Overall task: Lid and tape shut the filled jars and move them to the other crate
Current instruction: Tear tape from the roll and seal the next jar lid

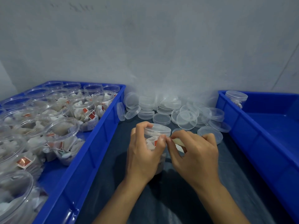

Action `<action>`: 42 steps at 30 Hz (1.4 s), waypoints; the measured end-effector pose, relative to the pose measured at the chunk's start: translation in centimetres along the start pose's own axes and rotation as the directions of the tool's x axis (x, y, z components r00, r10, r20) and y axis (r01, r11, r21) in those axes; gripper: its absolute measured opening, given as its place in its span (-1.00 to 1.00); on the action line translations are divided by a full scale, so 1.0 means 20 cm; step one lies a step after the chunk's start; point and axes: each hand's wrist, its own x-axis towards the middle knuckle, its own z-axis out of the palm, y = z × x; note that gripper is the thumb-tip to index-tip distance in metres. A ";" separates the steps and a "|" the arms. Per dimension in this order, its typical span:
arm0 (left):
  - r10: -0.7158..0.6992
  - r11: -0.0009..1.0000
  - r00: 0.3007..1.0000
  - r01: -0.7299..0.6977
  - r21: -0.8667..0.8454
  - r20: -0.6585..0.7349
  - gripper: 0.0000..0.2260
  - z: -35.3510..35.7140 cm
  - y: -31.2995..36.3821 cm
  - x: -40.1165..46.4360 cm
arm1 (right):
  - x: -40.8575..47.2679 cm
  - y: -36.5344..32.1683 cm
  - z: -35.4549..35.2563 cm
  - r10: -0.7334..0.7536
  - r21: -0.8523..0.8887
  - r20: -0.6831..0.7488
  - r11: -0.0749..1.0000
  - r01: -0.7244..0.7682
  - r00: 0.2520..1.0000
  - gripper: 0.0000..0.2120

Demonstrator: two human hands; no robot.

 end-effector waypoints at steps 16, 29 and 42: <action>-0.008 1.000 1.000 0.009 0.025 -0.018 -0.63 -0.03 0.00 0.01 | 0.03 -0.05 -0.02 0.042 -0.198 0.109 0.980 -0.020 0.993 -0.83; -0.046 0.999 0.999 0.046 0.009 0.025 -0.64 -0.04 0.01 0.00 | 0.02 -0.05 -0.02 0.059 -0.239 0.138 0.971 -0.024 0.989 -0.84; -0.114 0.991 0.991 0.118 -0.068 0.067 -0.61 -0.04 0.04 0.00 | 0.01 -0.07 -0.01 0.137 -0.097 0.190 0.988 -0.121 0.972 -0.77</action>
